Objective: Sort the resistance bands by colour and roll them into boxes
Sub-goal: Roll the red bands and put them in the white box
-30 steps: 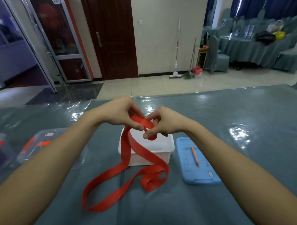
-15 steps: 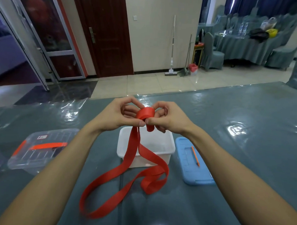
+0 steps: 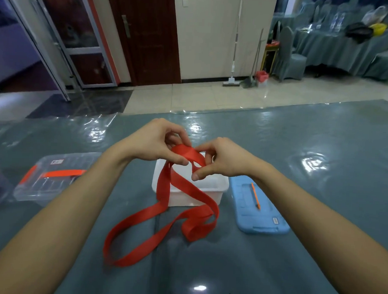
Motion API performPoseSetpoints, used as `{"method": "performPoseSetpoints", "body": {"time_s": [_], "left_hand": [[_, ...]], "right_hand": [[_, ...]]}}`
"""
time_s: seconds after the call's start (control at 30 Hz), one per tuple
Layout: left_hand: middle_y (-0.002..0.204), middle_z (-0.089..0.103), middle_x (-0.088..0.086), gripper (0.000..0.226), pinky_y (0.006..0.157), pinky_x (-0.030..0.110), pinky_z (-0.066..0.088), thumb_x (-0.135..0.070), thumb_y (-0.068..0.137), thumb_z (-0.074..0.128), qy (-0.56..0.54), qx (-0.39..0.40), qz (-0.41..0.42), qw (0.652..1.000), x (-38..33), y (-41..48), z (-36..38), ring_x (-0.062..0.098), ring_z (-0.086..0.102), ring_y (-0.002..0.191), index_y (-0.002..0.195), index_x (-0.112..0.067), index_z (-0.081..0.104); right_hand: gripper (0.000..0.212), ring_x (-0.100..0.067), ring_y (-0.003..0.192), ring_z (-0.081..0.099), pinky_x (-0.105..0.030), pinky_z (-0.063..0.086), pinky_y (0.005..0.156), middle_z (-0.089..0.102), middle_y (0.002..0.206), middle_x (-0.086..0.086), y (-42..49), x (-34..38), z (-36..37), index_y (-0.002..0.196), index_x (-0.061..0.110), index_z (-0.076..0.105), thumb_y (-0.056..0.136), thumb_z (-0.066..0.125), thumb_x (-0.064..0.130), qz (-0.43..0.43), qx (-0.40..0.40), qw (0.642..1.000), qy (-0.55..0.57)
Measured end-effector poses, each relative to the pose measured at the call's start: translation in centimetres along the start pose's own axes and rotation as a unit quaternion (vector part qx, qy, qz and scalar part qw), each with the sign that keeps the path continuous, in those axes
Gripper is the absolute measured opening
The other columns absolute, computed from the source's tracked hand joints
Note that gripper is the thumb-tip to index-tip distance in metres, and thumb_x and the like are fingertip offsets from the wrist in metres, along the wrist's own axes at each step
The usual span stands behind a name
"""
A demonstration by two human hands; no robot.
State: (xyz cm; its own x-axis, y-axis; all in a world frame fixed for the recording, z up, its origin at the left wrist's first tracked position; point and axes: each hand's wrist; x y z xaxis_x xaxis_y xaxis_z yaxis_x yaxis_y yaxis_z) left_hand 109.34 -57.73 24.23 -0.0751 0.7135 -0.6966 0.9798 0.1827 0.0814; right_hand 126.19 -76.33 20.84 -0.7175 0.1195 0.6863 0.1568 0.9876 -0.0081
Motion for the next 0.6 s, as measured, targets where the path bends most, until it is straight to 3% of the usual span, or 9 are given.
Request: {"method": "performPoseSetpoints", "body": {"time_s": [0.07,0.2,0.33,0.43,0.6], "left_hand": [[0.091,0.085,0.001,0.038,0.092,0.047,0.066,-0.028,0.073,0.102,-0.005,0.005,-0.002,1.000,-0.7,0.1,-0.1,0.025,0.083,0.089,0.102,-0.024,0.077],[0.092,0.084,0.007,0.041,0.087,0.034,0.066,-0.027,0.071,0.101,-0.067,0.007,-0.022,0.997,-1.5,0.1,-0.3,0.020,0.082,0.087,0.105,-0.021,0.078],[0.091,0.083,0.014,0.044,0.087,0.034,0.066,-0.022,0.069,0.101,-0.112,-0.013,-0.045,0.993,-1.5,-0.1,0.6,0.020,0.077,0.084,0.108,-0.019,0.080],[0.093,0.083,0.013,0.043,0.085,0.028,0.064,-0.017,0.070,0.100,-0.136,-0.035,-0.048,0.989,-1.7,0.2,2.3,0.016,0.076,0.084,0.107,-0.018,0.080],[0.108,0.083,0.012,0.054,0.097,0.037,0.065,-0.014,0.068,0.103,-0.181,-0.100,-0.031,0.978,-1.9,0.4,5.5,0.026,0.081,0.103,0.117,-0.019,0.079]], "right_hand": [[0.039,-0.006,0.058,0.060,-0.017,0.041,0.054,0.075,0.065,0.003,-0.3,-0.5,1.0,0.104,0.035,0.080,0.072,0.097,0.049,0.005,-0.010,0.995,0.096],[0.029,-0.005,0.053,0.054,-0.019,0.041,0.059,0.074,0.065,-0.001,-0.8,-1.3,2.1,0.098,0.025,0.077,0.078,0.096,0.034,0.022,-0.064,0.973,0.219],[0.036,-0.018,0.042,0.047,-0.022,0.039,0.047,0.075,0.072,-0.020,-1.9,-2.0,1.7,0.102,0.011,0.063,0.080,0.091,0.013,-0.005,-0.097,0.947,0.305],[0.037,-0.026,0.045,0.054,-0.028,0.046,0.053,0.074,0.075,-0.027,-2.5,-2.7,2.0,0.105,0.005,0.060,0.080,0.088,0.008,-0.023,-0.125,0.928,0.350],[0.035,-0.031,0.055,0.058,-0.035,0.044,0.055,0.072,0.082,-0.038,-3.4,-3.5,3.0,0.106,0.006,0.057,0.083,0.082,0.009,-0.043,-0.155,0.881,0.445]]}}
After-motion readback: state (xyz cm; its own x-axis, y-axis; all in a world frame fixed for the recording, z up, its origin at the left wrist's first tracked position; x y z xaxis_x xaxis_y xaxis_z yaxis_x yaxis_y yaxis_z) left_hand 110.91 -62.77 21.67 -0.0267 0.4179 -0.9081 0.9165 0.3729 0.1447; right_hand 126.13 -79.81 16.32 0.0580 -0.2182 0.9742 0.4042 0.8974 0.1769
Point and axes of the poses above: each hand's wrist, its own y-axis towards the middle knuckle, its own z-axis out of the palm, x = y × z
